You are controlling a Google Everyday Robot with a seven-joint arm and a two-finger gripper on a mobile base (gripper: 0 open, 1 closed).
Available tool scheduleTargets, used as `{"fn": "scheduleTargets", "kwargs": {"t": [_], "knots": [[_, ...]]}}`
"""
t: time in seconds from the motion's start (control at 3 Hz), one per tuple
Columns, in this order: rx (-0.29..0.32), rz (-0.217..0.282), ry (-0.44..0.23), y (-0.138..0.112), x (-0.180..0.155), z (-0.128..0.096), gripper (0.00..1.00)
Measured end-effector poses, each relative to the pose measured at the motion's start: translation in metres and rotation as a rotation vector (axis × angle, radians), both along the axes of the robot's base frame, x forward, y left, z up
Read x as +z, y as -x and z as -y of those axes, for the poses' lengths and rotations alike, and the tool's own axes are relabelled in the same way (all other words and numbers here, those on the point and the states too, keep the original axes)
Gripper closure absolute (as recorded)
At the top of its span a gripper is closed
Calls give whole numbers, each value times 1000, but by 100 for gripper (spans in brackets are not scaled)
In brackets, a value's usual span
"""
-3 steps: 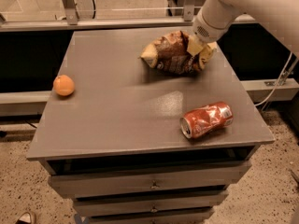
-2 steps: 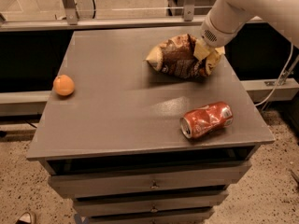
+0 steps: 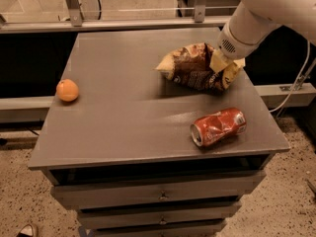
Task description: Move brown chip bag near coke can
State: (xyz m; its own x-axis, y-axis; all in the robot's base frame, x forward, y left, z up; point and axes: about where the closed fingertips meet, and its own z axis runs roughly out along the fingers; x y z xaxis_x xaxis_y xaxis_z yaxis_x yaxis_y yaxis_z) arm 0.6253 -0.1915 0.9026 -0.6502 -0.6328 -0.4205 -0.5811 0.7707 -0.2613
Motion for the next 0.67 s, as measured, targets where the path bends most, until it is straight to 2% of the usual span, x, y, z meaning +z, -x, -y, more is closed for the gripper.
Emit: {"fn": "scheduleTargets", "kwargs": {"t": [0.67], "knots": [[-51,-49,-26,30,-7,-2,52]]}}
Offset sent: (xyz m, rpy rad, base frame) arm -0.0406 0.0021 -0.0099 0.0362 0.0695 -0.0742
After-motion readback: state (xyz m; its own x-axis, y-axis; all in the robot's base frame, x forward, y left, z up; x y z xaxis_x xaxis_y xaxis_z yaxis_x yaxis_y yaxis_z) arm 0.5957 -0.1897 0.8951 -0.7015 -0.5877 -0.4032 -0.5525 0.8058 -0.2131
